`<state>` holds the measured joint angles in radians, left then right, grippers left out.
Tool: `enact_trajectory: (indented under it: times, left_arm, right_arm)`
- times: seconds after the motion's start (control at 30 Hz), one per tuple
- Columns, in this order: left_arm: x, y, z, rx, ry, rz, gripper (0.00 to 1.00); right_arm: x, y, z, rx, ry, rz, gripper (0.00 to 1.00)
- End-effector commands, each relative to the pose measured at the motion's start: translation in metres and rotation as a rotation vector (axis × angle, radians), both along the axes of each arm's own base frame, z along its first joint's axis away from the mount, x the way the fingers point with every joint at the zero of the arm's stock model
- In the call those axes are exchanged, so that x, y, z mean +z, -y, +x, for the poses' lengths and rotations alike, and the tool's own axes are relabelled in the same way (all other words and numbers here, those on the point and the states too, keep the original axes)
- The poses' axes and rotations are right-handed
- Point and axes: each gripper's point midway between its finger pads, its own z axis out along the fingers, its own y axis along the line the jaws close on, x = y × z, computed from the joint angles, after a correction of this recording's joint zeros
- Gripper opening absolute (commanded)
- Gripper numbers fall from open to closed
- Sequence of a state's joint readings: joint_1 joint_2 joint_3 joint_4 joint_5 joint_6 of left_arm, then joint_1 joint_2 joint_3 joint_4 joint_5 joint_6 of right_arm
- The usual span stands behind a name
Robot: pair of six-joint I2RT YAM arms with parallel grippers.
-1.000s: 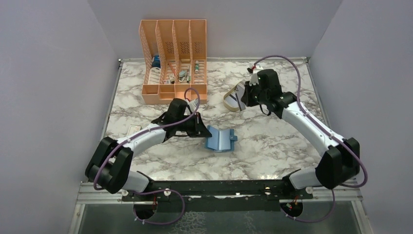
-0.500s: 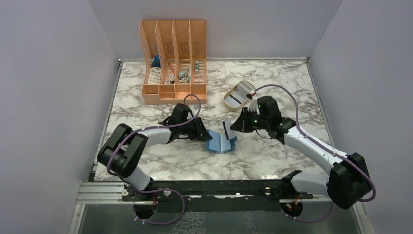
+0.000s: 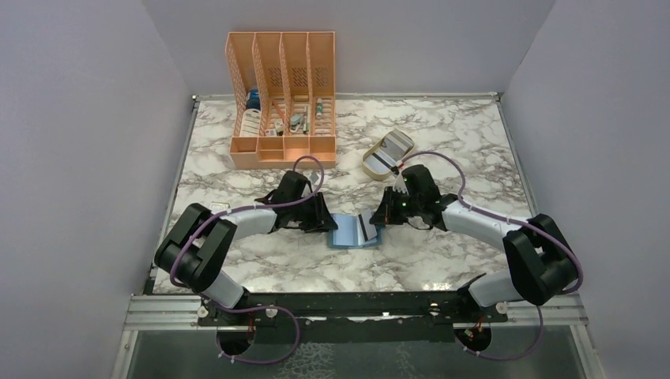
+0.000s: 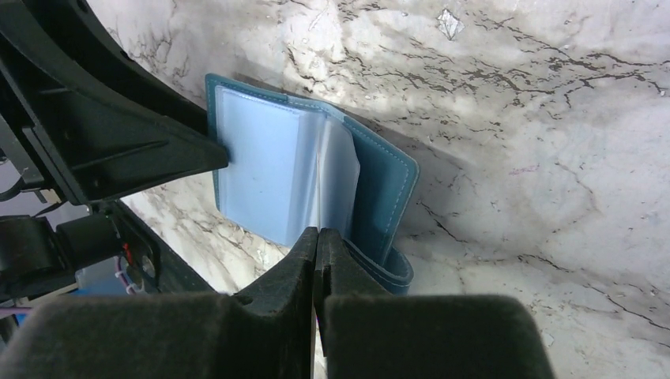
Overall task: Put the credit cards into the card holder
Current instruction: Insert the credit card into the card holder.
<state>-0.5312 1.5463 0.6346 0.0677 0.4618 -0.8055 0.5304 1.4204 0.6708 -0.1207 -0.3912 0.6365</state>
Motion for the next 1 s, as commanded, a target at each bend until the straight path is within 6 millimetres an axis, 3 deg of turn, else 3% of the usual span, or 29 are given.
enact_trajectory:
  times: [0.0, 0.37, 0.97]
  left_arm:
    - [-0.006, -0.016, -0.001, 0.018, 0.03, 0.078, 0.38]
    - [-0.007, -0.013, -0.005, 0.0, 0.027, 0.051, 0.1]
    - [-0.021, -0.014, -0.016, -0.006, -0.023, 0.045, 0.1]
  right_arm:
    - [0.007, -0.004, 0.008, -0.027, 0.031, 0.027, 0.01]
    - [0.007, -0.012, 0.001, -0.019, 0.003, 0.098, 0.01]
    - [-0.022, -0.016, -0.013, 0.003, -0.073, 0.121, 0.01]
